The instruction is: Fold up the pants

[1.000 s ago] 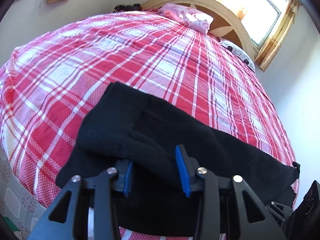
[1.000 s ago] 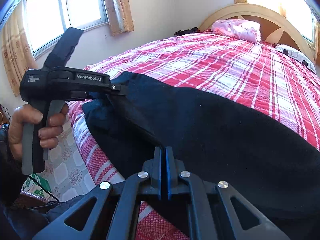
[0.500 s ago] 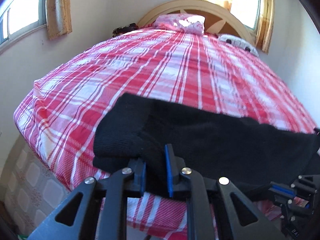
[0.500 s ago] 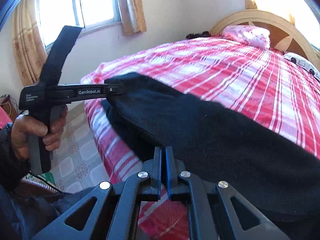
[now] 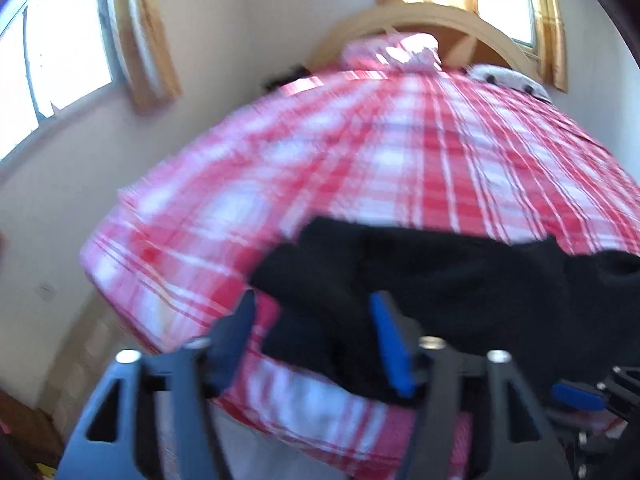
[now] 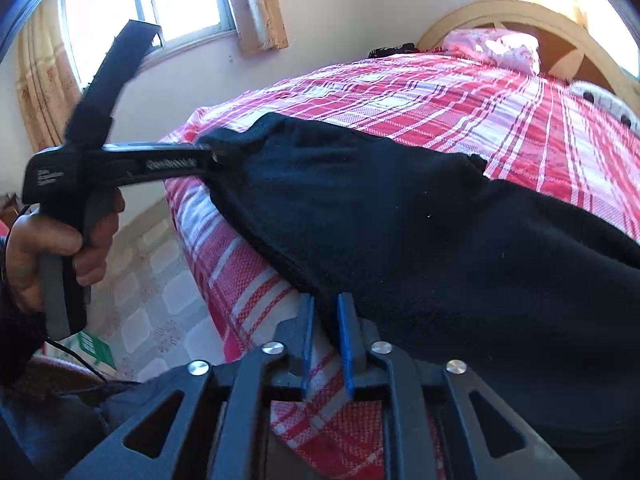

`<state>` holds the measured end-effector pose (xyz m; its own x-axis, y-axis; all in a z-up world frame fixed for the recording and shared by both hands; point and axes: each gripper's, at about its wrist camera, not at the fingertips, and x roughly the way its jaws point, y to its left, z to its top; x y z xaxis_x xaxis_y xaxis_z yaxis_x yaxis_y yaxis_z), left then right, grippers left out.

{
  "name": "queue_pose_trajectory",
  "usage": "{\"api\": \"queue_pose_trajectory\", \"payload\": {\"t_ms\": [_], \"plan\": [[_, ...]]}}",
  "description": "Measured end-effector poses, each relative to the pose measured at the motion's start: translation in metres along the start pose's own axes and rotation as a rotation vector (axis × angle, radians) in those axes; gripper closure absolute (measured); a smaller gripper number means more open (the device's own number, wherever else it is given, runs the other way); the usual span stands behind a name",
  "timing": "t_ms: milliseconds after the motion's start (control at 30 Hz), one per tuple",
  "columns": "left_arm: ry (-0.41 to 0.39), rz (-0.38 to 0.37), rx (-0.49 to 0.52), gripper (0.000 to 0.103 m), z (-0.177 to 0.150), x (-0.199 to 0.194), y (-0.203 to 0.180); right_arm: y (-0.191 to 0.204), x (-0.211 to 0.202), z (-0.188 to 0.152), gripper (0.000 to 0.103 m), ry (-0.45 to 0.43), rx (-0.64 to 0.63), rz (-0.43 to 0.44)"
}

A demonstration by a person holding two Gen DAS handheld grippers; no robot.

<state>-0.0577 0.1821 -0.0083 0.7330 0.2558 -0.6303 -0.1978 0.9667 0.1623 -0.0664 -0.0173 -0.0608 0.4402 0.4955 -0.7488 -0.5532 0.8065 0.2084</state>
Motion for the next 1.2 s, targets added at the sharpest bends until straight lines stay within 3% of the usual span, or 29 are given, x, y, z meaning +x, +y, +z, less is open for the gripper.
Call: {"api": "queue_pose_trajectory", "payload": {"t_ms": [67, 100, 233, 367, 433, 500, 600, 633, 700, 800, 933, 1000, 1067, 1200], "plan": [[-0.099, 0.089, 0.019, 0.024, 0.010, -0.016, 0.000, -0.004, -0.002, 0.002, 0.048, -0.012, 0.044, 0.042], [-0.116, 0.099, 0.022, 0.024, 0.014, -0.018, 0.000, -0.006, -0.003, 0.002, 0.043, -0.025, 0.064, 0.063], [-0.129, 0.028, 0.010, 0.024, 0.035, -0.015, -0.009, -0.010, -0.017, 0.009, 0.041, -0.095, 0.118, 0.069], [-0.098, -0.126, -0.027, 0.024, 0.048, -0.004, -0.030, -0.029, -0.056, 0.023, 0.041, -0.214, 0.213, 0.065], [-0.032, -0.158, -0.002, 0.024, 0.043, 0.015, -0.049, -0.046, -0.081, 0.024, 0.041, -0.270, 0.261, -0.002], [0.022, -0.142, 0.020, 0.024, 0.033, 0.034, -0.061, -0.071, -0.111, 0.021, 0.041, -0.326, 0.325, -0.092], [0.171, -0.160, -0.011, 0.023, 0.010, 0.066, -0.058, -0.123, -0.161, 0.008, 0.041, -0.368, 0.429, -0.310], [0.179, -0.185, -0.047, 0.023, 0.004, 0.069, -0.054, -0.147, -0.182, 0.001, 0.041, -0.361, 0.475, -0.433], [0.126, -0.197, -0.065, 0.023, -0.003, 0.062, -0.050, -0.183, -0.211, -0.010, 0.041, -0.359, 0.537, -0.565], [0.087, -0.162, -0.021, 0.019, -0.008, 0.056, -0.059, -0.240, -0.248, -0.016, 0.041, -0.312, 0.588, -0.779], [0.076, -0.163, -0.048, 0.015, -0.008, 0.061, -0.058, -0.301, -0.264, -0.010, 0.041, -0.236, 0.586, -0.897], [0.079, -0.160, -0.048, 0.013, -0.007, 0.061, -0.059, -0.323, -0.255, -0.003, 0.041, -0.151, 0.546, -0.958], [0.084, -0.156, -0.050, 0.012, -0.006, 0.064, -0.059, -0.345, -0.237, 0.000, 0.053, -0.035, 0.487, -0.984], [0.091, -0.154, -0.046, 0.011, -0.005, 0.065, -0.059, -0.376, -0.197, 0.000, 0.055, 0.193, 0.363, -1.109]]}}
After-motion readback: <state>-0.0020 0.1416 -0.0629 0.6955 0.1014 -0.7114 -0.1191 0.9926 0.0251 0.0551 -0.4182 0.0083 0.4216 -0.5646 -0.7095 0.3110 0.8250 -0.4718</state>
